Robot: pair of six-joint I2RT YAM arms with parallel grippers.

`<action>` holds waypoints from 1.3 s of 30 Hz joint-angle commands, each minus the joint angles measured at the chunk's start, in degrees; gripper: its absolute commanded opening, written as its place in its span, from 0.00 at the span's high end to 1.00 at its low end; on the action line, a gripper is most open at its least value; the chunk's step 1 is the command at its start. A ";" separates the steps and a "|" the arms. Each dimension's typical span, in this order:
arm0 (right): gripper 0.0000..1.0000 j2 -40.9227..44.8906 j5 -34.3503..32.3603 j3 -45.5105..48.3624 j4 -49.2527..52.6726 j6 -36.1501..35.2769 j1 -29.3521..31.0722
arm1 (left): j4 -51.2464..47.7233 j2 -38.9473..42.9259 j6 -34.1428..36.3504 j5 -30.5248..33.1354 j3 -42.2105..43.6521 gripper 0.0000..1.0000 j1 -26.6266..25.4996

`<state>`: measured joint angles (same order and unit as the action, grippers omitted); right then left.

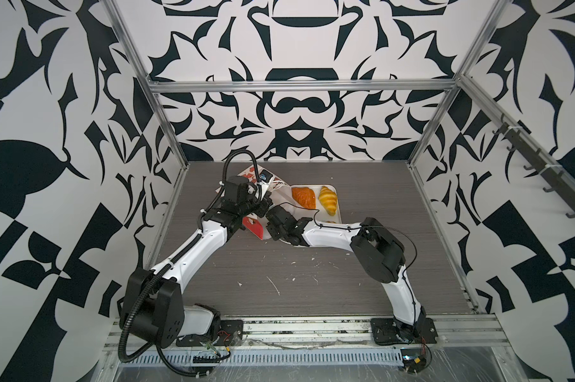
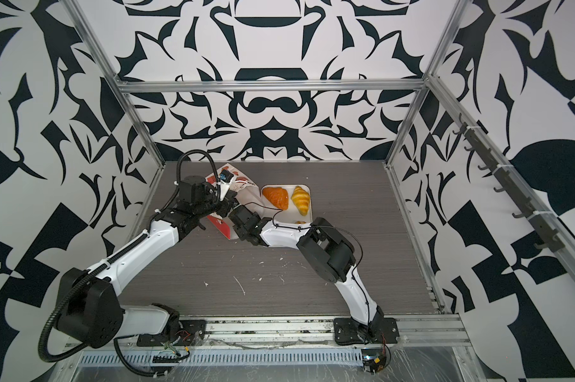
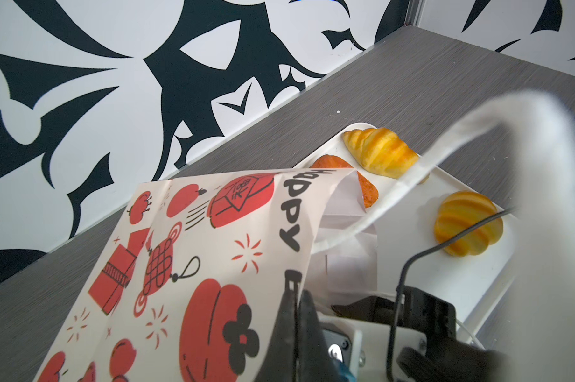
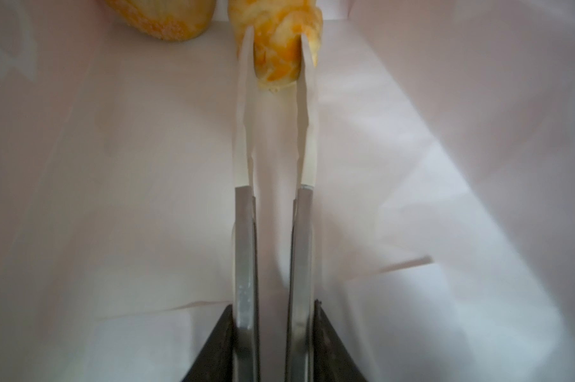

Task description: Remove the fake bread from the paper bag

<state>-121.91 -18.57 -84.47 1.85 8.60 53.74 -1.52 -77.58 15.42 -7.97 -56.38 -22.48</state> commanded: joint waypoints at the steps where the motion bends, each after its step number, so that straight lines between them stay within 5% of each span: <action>1: 0.66 6.49 0.21 1.17 -1.64 -0.24 0.03 | 2.13 1.30 -0.23 -0.35 -0.42 1.00 -0.18; 26: 0.68 27.82 13.64 13.52 13.91 2.21 0.00 | 2.93 -1.87 0.47 1.12 -0.26 1.00 -0.25; 39: 0.51 31.16 13.60 18.52 9.88 2.25 0.05 | 2.79 -1.81 0.63 0.88 -0.14 1.00 -0.25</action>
<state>-94.56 -3.86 -66.15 15.62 10.59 53.71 0.16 -79.26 15.92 -6.74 -56.38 -22.57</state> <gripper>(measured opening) 0.488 0.048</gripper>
